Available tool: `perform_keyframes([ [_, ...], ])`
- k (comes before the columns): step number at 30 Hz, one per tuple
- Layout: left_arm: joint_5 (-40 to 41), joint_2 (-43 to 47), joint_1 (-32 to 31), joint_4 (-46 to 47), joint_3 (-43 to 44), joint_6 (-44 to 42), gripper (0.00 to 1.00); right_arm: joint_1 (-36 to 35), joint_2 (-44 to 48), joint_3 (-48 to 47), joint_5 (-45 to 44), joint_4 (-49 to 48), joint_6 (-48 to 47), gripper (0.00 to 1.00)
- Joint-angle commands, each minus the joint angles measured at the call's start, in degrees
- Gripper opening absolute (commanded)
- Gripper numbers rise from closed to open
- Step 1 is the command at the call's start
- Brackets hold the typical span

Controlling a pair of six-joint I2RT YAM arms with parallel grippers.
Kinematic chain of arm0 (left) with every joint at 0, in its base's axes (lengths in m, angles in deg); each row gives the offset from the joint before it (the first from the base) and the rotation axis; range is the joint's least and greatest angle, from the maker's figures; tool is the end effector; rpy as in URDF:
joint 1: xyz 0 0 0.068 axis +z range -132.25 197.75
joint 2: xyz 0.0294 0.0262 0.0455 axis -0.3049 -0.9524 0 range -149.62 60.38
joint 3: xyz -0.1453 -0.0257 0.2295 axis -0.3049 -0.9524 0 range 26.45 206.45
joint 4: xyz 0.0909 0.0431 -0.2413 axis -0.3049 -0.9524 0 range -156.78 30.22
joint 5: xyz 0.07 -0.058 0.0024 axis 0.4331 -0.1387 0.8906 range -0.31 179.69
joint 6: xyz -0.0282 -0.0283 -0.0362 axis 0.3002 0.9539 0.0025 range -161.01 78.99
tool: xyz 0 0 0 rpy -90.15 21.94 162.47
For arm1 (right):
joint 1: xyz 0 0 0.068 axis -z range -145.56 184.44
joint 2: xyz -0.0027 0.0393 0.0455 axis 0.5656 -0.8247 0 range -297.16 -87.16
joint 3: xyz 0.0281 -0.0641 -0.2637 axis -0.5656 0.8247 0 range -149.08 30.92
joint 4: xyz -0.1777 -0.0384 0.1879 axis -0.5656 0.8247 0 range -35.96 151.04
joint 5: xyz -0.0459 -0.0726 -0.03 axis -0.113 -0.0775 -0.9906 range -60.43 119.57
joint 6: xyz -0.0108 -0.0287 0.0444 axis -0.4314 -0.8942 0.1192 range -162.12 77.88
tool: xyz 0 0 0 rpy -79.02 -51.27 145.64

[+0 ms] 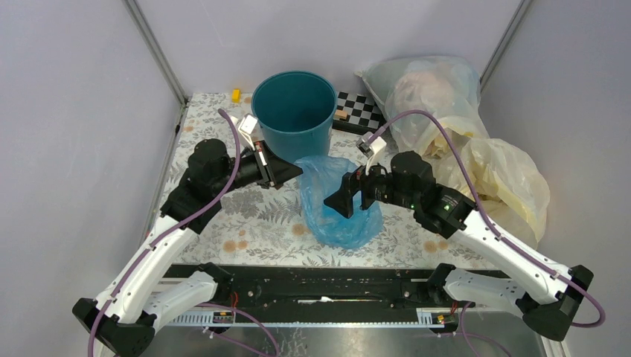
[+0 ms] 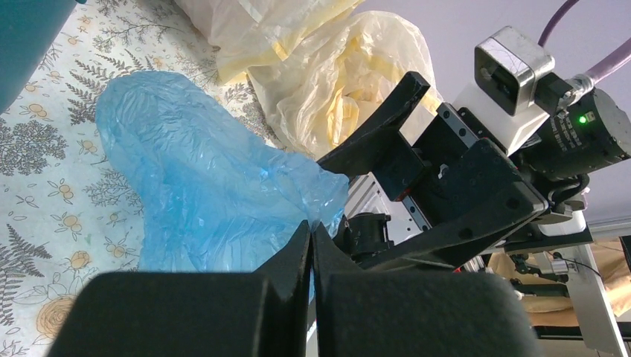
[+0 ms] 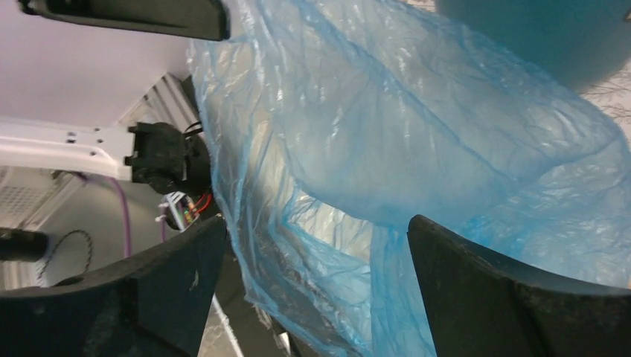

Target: Put the trash bags into the trash bin

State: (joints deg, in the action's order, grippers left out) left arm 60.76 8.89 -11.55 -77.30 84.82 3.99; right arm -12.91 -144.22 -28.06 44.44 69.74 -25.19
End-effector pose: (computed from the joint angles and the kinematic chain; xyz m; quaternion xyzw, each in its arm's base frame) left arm 0.1616 -0.1104 0.3895 0.0562 0.7600 -0.5266 0.3767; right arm 0.1454 0.1715 0.3774 -0.2818 0.7319 0.4118 0.4641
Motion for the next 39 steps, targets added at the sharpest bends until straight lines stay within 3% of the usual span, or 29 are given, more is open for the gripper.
perform_keyframes([
  [1, -0.26, 0.77, 0.03, 3.12, -0.91, 0.2, 0.0, -2.78, -1.03, 0.18, -11.66, -3.01, 1.17, 1.0],
  [5, 0.05, 1.05, 0.05, 3.04, -0.88, 0.35, 0.0, -3.51, -4.04, -0.7, -22.42, -1.54, 1.5, 0.99],
  [13, 1.27, 1.97, 0.08, 2.11, -0.64, -0.39, 0.0, -5.02, -7.76, -0.68, -21.24, -5.58, -2.49, 1.0],
  [17, 2.47, 2.02, 0.03, 0.17, 0.03, -1.8, 0.0, -4.95, -8.96, -2.89, -31.78, -4.48, -4.96, 1.0],
  [21, 4.65, 2.79, 0.03, -1.98, -0.38, -3.44, 0.0, -4.94, -10.43, -6.93, -45.07, -5.25, -8.64, 0.92],
  [31, 4.96, 2.63, 0.03, -6.03, 0.44, -5.91, 0.0, -4.78, -19.06, -17.99, -58.54, -10.85, -19.32, 0.84],
  [33, 4.77, 2.85, 0.03, -6.15, 0.31, -6.05, 0.0, -4.77, -19.79, -18.64, -60.71, -13.32, -21.5, 0.86],
  [36, 7.1, 2.72, 0.01, -9.05, 1.63, -7.49, 0.0, -4.4, -20.45, -20.06, -67.44, -14.86, -24.31, 0.99],
  [39, 9.88, 3.35, 0.03, -11.45, 2.37, -8.4, 0.0, -2.57, -19.36, -19.85, -70.12, -15.15, -26.4, 1.0],
])
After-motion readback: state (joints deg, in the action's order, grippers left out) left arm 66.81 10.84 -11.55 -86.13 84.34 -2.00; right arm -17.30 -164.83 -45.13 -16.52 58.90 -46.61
